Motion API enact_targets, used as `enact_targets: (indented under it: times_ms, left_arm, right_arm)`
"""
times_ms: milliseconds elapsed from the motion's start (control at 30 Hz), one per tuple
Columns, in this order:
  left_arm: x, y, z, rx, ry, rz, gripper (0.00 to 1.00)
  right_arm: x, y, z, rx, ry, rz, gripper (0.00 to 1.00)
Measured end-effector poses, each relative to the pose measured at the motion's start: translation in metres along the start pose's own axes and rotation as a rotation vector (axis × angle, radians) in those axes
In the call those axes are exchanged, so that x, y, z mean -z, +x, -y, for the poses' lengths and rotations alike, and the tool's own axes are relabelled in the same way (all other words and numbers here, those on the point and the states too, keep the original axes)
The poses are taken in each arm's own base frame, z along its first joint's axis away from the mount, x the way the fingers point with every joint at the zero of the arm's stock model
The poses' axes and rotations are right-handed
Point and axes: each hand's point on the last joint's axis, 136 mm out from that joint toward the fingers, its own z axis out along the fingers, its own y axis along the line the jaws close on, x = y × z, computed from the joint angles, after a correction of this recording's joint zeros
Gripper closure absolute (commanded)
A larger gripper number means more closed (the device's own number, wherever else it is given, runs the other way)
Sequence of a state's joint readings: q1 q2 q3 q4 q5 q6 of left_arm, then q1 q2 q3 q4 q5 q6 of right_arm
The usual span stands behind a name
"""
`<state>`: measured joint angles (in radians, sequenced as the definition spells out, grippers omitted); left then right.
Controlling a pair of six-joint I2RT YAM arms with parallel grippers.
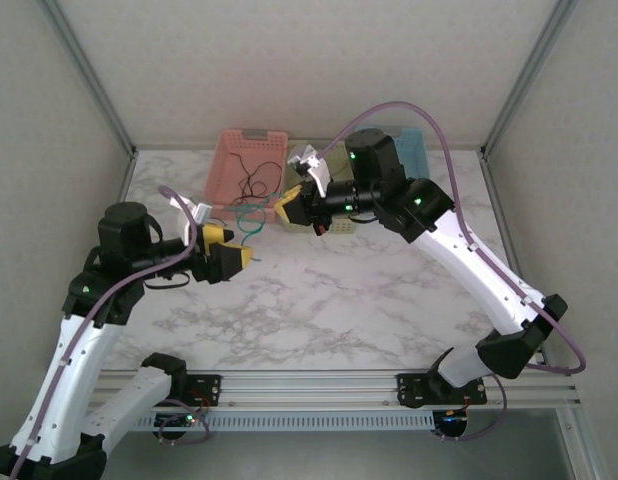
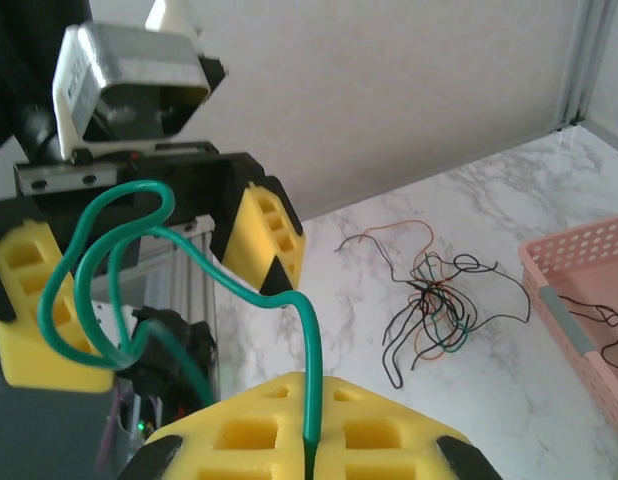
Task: Untangle the cables
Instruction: Straighten the cable.
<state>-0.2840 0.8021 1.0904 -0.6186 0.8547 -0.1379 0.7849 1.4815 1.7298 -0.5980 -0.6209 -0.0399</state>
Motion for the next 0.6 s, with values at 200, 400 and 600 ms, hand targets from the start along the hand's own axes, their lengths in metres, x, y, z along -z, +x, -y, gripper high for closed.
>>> enact_targets:
  times_ms: [200, 400, 600]
  left_arm:
    - [-0.003, -0.005, -0.001, -0.019, 0.011, 0.03, 0.09]
    - [-0.01, -0.007, 0.002, -0.022, 0.038, 0.025, 0.53]
    - [-0.012, 0.003, -0.005, -0.001, 0.012, 0.019, 1.0]
  right_arm:
    - [0.001, -0.007, 0.002, -0.08, 0.008, 0.025, 1.0]
    - [0.0, -0.011, 0.002, -0.126, 0.007, 0.042, 1.0]
    - [0.003, -0.022, 0.012, -0.129, 0.06, 0.062, 1.0]
